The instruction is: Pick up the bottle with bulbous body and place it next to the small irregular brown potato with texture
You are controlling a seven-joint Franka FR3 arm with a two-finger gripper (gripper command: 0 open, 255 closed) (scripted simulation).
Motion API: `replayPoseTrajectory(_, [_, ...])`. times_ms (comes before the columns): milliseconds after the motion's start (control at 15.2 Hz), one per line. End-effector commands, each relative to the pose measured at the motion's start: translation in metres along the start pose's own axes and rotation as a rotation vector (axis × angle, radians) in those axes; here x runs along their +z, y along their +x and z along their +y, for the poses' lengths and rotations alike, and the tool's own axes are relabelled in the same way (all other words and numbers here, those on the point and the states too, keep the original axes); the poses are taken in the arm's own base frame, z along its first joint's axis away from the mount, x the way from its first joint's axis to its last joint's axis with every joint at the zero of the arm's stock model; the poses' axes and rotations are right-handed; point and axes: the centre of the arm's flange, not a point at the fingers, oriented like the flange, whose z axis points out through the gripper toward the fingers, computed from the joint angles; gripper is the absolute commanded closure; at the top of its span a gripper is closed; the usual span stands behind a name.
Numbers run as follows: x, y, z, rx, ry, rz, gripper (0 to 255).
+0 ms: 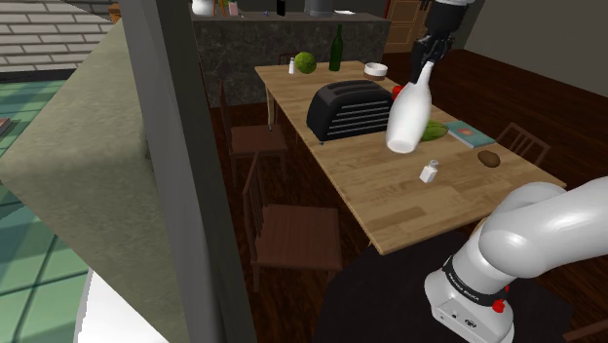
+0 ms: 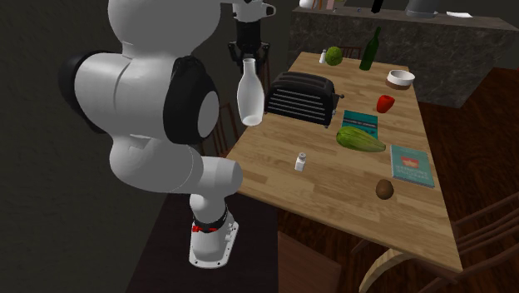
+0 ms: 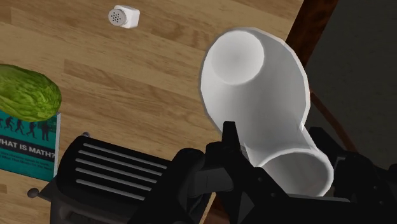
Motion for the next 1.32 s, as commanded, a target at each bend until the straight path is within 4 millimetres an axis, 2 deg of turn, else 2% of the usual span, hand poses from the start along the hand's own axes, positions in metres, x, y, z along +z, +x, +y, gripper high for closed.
replayPoseTrajectory(0, [-0.011, -0.001, 0.0, 0.0, 0.0, 0.0, 255])
replayPoseTrajectory(1122, [-0.097, 0.002, 0.0, 0.0, 0.0, 0.0, 255])
replayPoseTrajectory(1254, [-0.09, -0.011, 0.021, 0.0, 0.0, 0.0, 255])
